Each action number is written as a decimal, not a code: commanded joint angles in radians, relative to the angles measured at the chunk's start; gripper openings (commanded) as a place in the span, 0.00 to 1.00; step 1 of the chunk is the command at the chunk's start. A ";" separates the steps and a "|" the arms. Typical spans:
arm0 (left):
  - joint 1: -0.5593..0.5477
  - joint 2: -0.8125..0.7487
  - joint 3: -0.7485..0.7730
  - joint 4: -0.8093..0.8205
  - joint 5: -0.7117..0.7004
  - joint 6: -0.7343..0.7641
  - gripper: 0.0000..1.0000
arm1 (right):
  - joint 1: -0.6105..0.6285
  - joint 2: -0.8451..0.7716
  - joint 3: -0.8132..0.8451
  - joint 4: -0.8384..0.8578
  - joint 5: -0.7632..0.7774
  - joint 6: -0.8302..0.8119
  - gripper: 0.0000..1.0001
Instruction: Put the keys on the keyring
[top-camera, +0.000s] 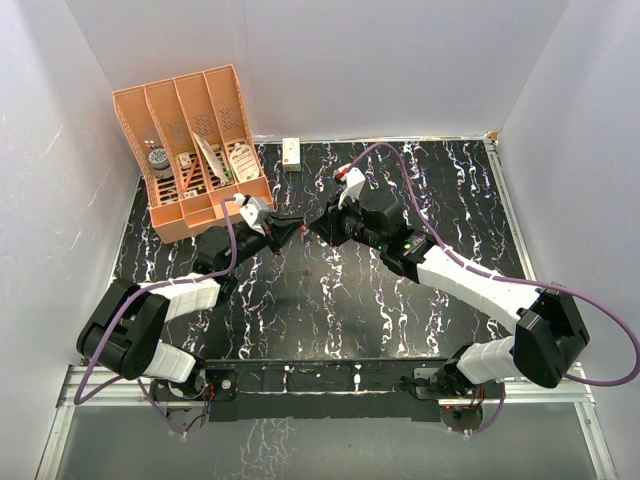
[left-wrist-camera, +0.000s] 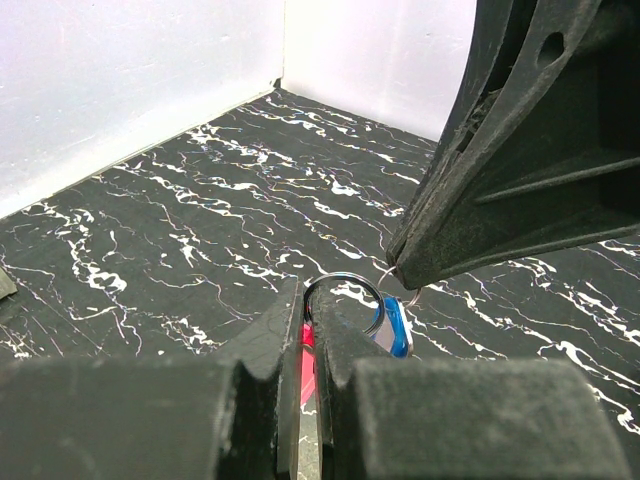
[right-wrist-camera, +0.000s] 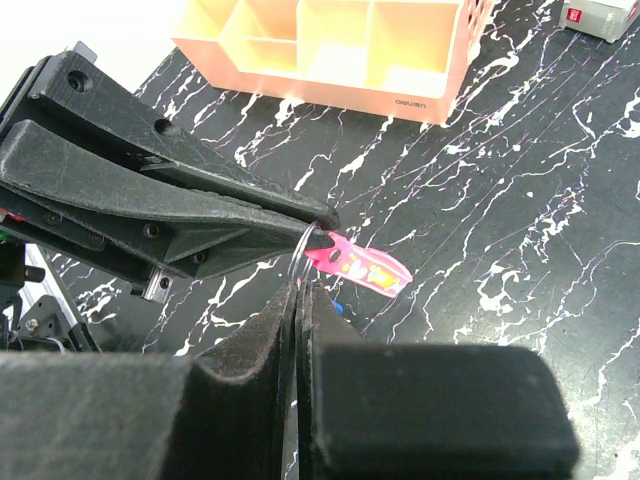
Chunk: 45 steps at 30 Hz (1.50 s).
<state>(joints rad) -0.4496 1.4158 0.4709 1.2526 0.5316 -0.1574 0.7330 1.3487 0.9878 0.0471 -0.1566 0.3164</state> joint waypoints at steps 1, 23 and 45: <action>-0.009 -0.010 0.018 0.053 0.008 0.010 0.00 | 0.006 0.004 0.059 0.046 -0.019 0.005 0.00; -0.012 -0.015 0.016 0.066 -0.023 0.008 0.00 | 0.006 0.018 0.046 0.065 -0.054 0.037 0.00; -0.017 -0.024 -0.001 0.112 0.023 -0.003 0.00 | 0.006 0.012 0.048 0.050 0.005 0.029 0.00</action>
<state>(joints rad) -0.4603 1.4170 0.4709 1.2819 0.5098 -0.1604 0.7330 1.3781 0.9878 0.0532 -0.1787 0.3473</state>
